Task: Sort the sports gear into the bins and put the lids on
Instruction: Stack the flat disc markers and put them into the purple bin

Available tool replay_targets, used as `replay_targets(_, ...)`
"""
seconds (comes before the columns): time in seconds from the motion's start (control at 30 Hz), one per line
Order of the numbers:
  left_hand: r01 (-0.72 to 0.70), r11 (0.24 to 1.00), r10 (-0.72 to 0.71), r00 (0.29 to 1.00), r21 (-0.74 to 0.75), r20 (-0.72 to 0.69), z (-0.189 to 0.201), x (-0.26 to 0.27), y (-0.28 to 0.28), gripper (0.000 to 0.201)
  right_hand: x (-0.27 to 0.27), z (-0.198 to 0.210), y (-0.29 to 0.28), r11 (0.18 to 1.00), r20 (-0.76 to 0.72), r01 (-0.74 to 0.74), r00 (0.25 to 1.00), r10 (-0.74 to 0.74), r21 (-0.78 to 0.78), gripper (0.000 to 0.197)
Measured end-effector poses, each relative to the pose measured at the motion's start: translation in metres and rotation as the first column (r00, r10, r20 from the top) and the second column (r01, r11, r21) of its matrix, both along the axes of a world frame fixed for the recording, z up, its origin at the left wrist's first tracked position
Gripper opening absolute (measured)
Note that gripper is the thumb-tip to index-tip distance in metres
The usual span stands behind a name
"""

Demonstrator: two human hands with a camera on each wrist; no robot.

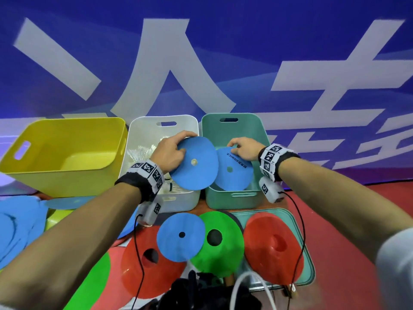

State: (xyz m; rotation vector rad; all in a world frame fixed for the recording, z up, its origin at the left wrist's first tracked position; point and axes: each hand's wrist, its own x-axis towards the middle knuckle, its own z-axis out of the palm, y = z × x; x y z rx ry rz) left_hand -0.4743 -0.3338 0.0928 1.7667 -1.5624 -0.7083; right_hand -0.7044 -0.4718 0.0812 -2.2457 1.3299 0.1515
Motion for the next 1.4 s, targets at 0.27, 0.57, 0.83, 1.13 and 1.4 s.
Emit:
replay_targets(0.27, 0.054, 0.998, -0.057, 0.992, 0.024, 0.109, -0.007, 0.001, -0.014, 0.056, 0.010, 0.007, -0.009, 0.987, 0.177, 0.048, 0.981, -0.076, 0.155, 0.034)
replay_targets(0.57, 0.120, 0.993, -0.118, 0.988, -0.014, 0.105, -0.006, -0.014, -0.021, 0.053, 0.012, 0.015, 0.014, 0.919, 0.391, -0.069, 0.915, -0.096, 0.388, 0.035)
replay_targets(0.83, 0.141, 0.987, -0.147, 0.986, 0.083, 0.076, -0.014, -0.023, -0.023, 0.072, -0.002, 0.027, 0.002, 0.968, 0.357, 0.094, 0.918, -0.174, 0.232, 0.031)
replay_targets(1.13, 0.189, 0.981, -0.192, 0.939, 0.037, 0.286, -0.033, 0.000, -0.016, 0.079, -0.011, 0.019, -0.023, 0.985, -0.021, 0.156, 0.988, -0.155, 0.076, 0.040)
replay_targets(1.4, 0.126, 0.990, -0.144, 0.903, 0.070, 0.405, -0.028, 0.015, -0.006, 0.074, -0.002, 0.010, -0.017, 0.995, -0.183, 0.051, 0.981, -0.066, -0.081, 0.063)
